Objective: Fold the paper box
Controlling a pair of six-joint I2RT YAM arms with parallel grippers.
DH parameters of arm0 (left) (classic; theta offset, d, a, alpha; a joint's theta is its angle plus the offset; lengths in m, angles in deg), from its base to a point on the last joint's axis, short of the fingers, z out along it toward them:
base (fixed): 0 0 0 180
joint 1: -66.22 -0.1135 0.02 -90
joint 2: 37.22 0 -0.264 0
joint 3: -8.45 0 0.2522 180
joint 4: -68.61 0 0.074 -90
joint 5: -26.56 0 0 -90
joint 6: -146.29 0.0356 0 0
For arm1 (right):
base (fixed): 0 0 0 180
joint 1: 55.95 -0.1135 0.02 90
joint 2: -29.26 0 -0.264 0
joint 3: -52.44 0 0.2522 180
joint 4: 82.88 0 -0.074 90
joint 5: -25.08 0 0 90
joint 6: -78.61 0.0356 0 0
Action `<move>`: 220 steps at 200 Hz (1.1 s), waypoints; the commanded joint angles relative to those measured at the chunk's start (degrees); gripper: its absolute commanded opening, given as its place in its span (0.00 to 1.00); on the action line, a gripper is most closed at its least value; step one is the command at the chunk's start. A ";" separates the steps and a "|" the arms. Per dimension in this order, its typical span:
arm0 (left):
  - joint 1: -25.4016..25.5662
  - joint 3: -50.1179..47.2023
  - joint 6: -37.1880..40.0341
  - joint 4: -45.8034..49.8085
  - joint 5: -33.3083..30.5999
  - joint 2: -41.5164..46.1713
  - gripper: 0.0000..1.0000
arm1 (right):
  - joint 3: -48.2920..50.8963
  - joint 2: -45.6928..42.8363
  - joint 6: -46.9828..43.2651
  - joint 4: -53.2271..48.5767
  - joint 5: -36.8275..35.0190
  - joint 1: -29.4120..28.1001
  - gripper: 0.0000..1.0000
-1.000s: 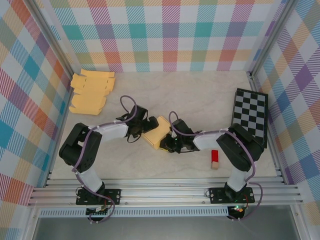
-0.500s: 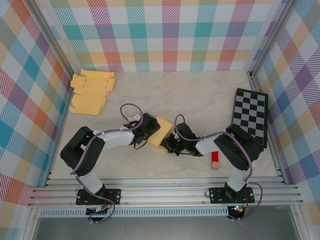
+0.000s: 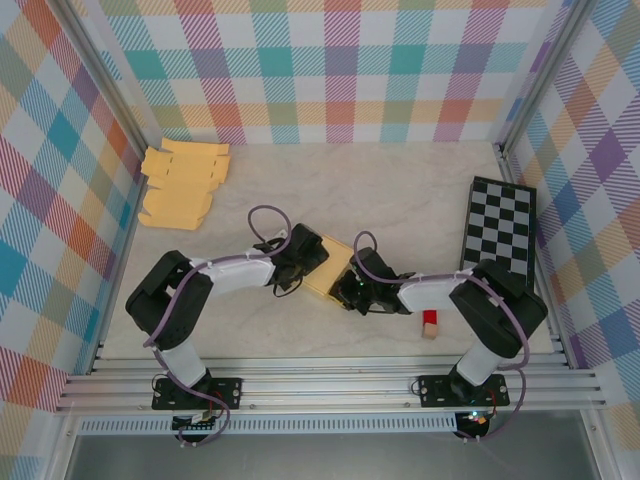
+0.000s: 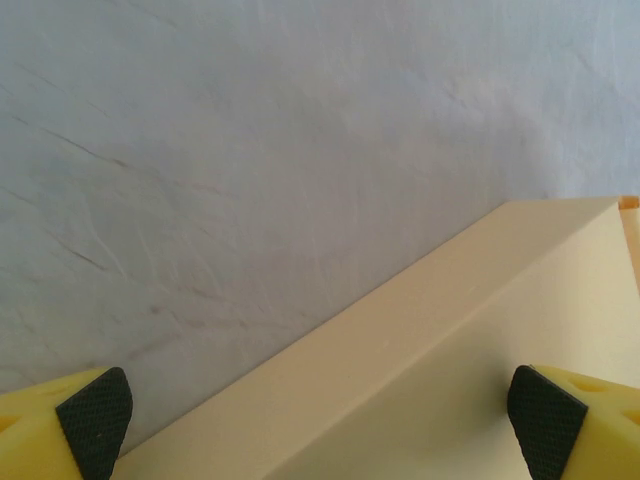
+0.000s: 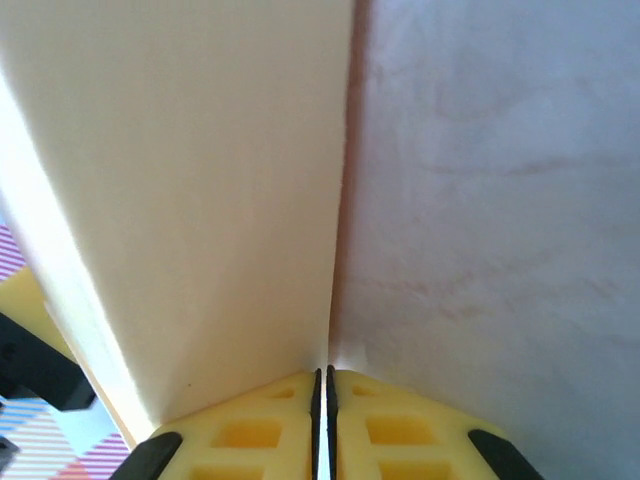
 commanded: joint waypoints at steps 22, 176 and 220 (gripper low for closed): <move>-4.09 6.46 13.72 13.81 9.04 -1.47 1.00 | 1.83 -6.38 -13.32 -9.21 1.56 7.02 0.15; -5.18 26.81 26.58 10.53 16.70 -17.67 0.98 | -11.00 4.21 -36.94 -10.19 11.72 22.91 0.11; -0.47 28.92 23.16 8.97 18.23 -21.44 0.98 | -10.31 6.97 -29.92 -0.79 13.38 21.02 0.09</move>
